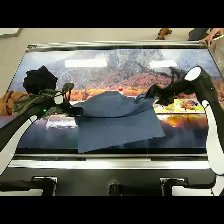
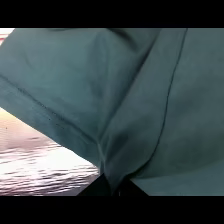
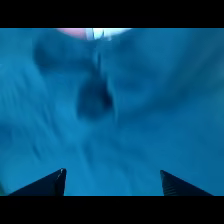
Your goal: Fold the shirts.
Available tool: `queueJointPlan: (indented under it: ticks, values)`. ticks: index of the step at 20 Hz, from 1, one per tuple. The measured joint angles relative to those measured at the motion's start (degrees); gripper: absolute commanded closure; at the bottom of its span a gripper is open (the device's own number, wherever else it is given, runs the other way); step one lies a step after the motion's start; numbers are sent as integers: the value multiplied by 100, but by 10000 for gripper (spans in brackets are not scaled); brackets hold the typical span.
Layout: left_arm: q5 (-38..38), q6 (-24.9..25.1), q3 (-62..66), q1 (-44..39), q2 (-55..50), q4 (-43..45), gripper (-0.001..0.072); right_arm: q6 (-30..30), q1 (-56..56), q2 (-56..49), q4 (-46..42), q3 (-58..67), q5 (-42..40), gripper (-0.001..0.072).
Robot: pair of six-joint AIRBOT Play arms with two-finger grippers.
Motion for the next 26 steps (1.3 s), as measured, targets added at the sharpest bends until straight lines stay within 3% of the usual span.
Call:
queueJointPlan:
  ticks: [2,4,8,12,13,15,16,20,26]
  values:
    - [-72,98,0,0,-13,0,676,-170,275,345,70,-890,376,15]
    - [-186,212,-2,0,-17,0,676,-181,605,721,170,-1965,254,15]
    - [-321,345,-2,-11,-20,-13,676,-61,1093,1110,916,-3512,-697,16]
    - [-356,385,-2,-13,-24,-22,676,181,1495,1156,1554,-4054,-1703,21]
    - [-358,387,-2,-13,-22,-22,676,275,1644,1119,1670,-4109,-1934,70]
    - [-378,393,-2,-13,-22,-24,676,411,1952,1045,1871,-4179,-2492,493]
    - [-393,400,-2,-13,-24,-24,676,470,2059,1023,1921,-4194,-2861,667]
    - [-529,487,-2,-13,-22,-26,676,579,1902,986,1746,-3926,-3534,669]
    - [-634,522,-2,-125,-94,-732,676,564,208,981,201,-2736,-2916,667]
